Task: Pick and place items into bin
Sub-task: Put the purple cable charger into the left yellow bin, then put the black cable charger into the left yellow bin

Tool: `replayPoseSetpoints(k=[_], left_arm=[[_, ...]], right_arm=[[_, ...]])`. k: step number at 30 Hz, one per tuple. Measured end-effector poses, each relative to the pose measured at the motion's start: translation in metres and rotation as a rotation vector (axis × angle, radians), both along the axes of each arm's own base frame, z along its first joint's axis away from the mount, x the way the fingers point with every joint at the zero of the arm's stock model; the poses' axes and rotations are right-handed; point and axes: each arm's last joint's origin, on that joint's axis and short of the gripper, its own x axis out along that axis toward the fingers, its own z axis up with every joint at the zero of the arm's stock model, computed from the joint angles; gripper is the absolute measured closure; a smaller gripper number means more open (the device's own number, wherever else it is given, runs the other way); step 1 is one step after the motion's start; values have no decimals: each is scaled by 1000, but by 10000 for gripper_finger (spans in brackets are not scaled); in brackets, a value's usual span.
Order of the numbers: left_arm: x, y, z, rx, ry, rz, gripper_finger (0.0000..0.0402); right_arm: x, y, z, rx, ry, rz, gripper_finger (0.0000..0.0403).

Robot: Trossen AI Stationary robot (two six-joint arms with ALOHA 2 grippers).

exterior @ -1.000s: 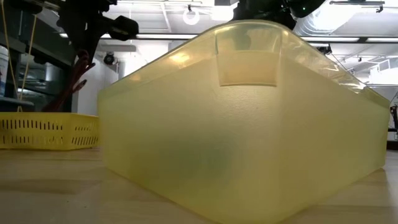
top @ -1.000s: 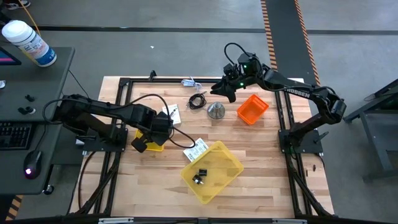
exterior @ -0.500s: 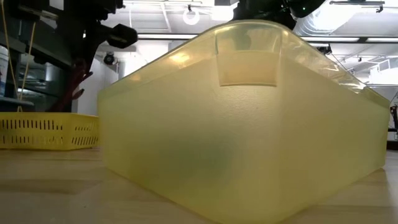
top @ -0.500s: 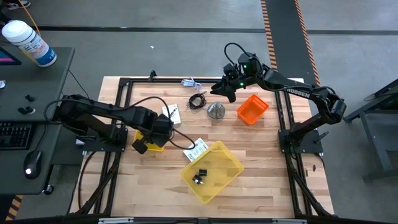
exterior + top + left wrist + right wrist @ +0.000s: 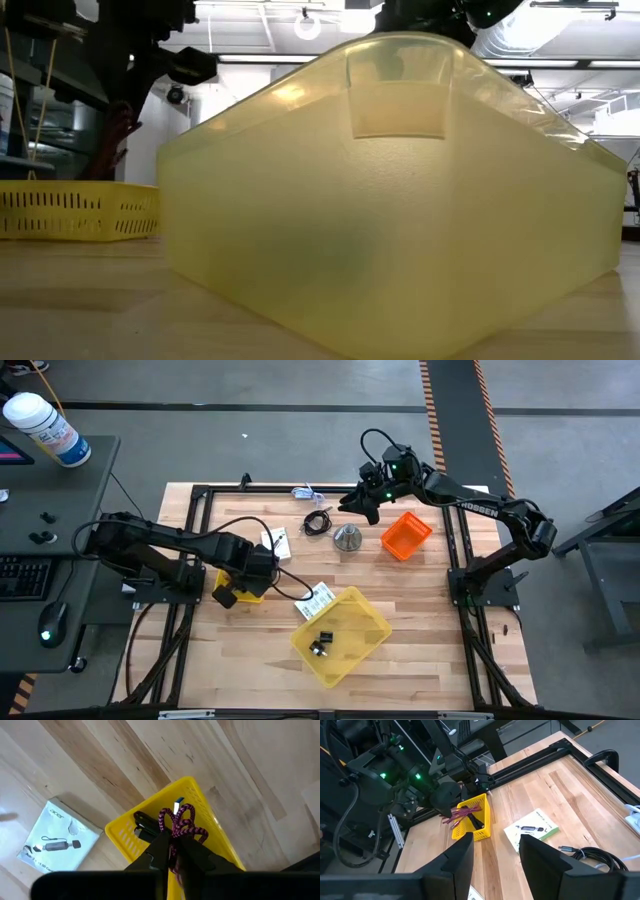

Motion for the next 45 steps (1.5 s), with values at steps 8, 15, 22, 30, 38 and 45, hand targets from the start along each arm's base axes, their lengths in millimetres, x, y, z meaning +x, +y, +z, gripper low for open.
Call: replayPoseSetpoints(k=[8,15,22,30,38,45], left_arm=[[0,0,0,3,-5,27,327],[0,1,0,42,-7,82,287],[3,8,1,194,-52,216,280],[2,50,5,225,-190,865,279],[10,77,24,84,-485,1054,279],[12,101,41,6,-724,1201,279]], right_arm=[[0,0,0,0,0,0,257],[0,0,0,1,1,0,258],[0,0,-1,0,7,2,256],[-3,1,-6,-10,55,11,260],[-4,-2,-13,-39,144,-101,261],[9,-7,-31,-11,225,-245,251]])
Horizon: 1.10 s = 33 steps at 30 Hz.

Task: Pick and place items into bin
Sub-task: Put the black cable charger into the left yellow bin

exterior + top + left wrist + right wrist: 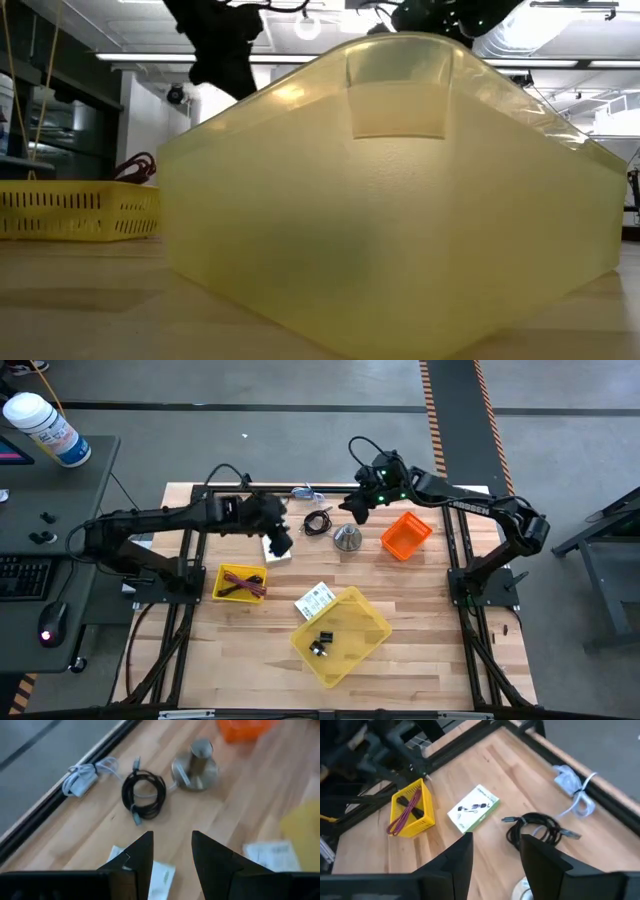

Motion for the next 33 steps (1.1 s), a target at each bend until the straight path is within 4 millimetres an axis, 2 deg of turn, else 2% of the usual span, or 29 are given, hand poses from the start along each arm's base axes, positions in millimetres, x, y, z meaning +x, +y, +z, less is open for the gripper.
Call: replayPoseSetpoints(k=[7,14,17,25,33], left_arm=[[-8,16,3,-89,-73,48,279],[-19,14,15,-43,-108,73,279],[-23,13,21,-9,-122,72,279],[-28,26,22,-3,-132,52,279],[-33,36,21,-30,-139,28,279]], right_arm=[[25,-3,-28,-12,37,-51,218],[35,-13,-53,50,98,-159,194],[42,-20,-51,45,112,-158,192],[65,-44,-27,18,135,-168,192],[53,-73,-9,28,186,-225,192]])
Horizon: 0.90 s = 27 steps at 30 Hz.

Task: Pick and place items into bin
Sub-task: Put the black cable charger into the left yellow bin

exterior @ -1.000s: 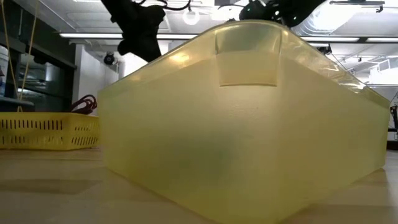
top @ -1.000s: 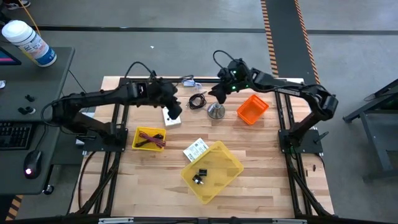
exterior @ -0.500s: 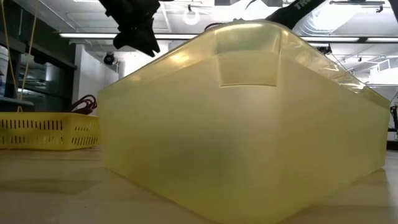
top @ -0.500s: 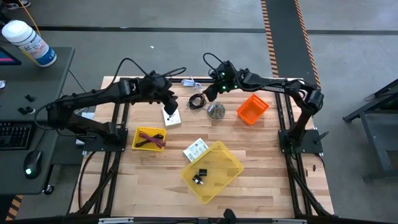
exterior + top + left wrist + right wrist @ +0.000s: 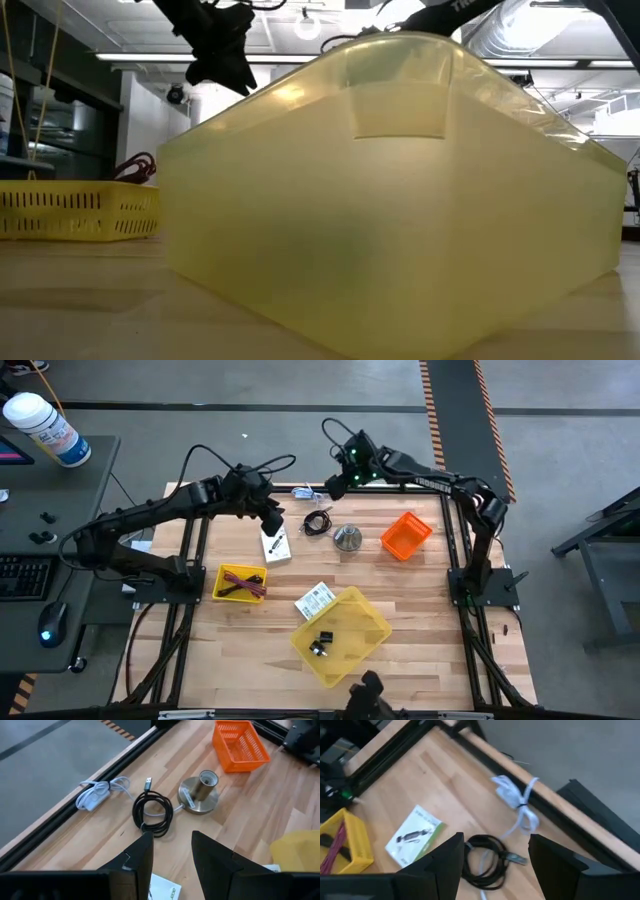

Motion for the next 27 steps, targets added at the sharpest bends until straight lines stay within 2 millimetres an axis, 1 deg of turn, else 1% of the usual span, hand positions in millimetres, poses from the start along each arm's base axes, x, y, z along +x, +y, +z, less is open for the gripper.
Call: replayPoseSetpoints(k=[3,7,10,14,19,22,27], left_arm=[[0,0,0,4,4,0,279],[3,3,-2,12,1,-43,279],[11,11,-8,-32,-34,-107,279],[21,29,-18,-67,-91,-149,279],[33,54,-39,-96,-110,-158,279],[39,65,-55,-121,-89,-166,279],[51,76,-77,-58,-19,-224,279]], right_arm=[[-7,-9,-1,19,2,-38,191],[-15,-15,-4,63,25,-56,192],[-20,-16,-4,85,38,-57,192],[-24,-14,-1,105,42,-46,192],[-32,-7,13,85,47,-33,192],[-38,-3,23,75,42,-36,192],[-48,6,42,51,16,-38,192]])
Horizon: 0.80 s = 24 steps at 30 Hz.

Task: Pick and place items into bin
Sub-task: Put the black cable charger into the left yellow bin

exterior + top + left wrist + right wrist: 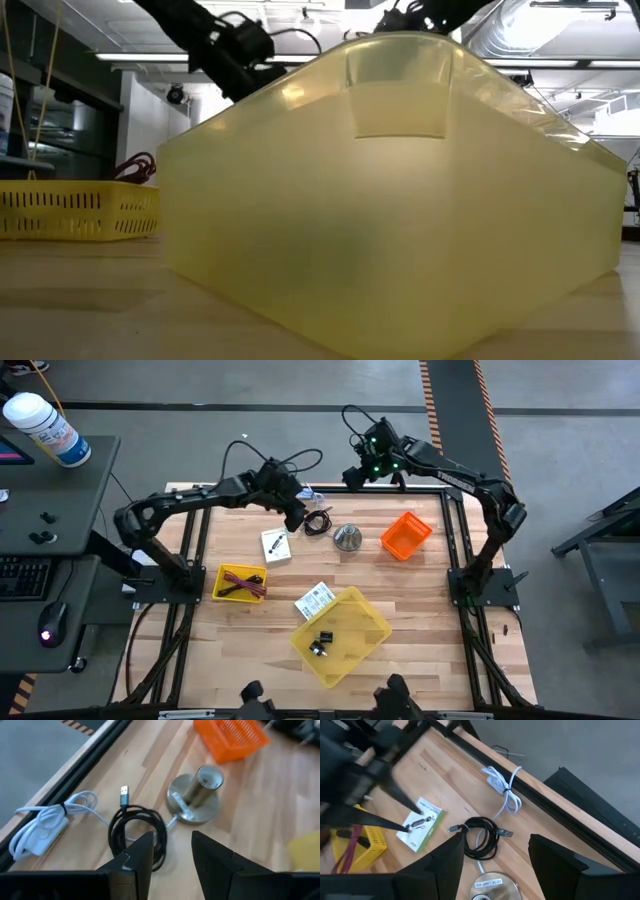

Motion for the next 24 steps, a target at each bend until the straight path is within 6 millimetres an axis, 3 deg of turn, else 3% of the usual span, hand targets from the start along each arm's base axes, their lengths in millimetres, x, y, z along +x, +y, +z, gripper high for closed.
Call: replayPoseSetpoints(k=[10,18,24], left_arm=[[16,15,-39,-9,68,42,279],[22,23,-69,-10,147,89,279],[26,25,-81,-35,147,72,279]], right_arm=[[-13,12,25,-40,-46,-1,192],[-14,13,26,-26,-47,1,192],[-13,15,25,-13,-50,-3,192]])
